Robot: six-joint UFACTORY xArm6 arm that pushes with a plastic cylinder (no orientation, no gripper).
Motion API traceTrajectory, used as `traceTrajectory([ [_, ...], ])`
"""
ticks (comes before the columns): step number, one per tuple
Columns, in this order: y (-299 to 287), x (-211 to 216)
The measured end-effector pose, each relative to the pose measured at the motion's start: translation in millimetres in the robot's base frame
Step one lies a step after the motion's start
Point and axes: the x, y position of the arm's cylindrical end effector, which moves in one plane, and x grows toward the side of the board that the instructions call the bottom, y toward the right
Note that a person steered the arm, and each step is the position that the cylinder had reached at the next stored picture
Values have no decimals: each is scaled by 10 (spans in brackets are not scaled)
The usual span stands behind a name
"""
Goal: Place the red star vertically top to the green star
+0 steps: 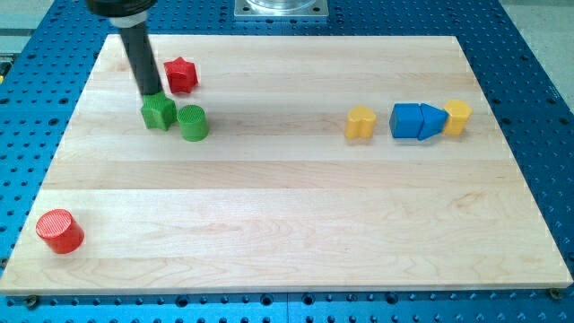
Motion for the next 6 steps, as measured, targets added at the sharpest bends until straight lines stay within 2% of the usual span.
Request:
traceTrajectory([
  [1, -233, 199],
  [3, 210, -340],
  [4, 765, -340],
  [5, 1046, -785],
  [6, 789, -1094],
])
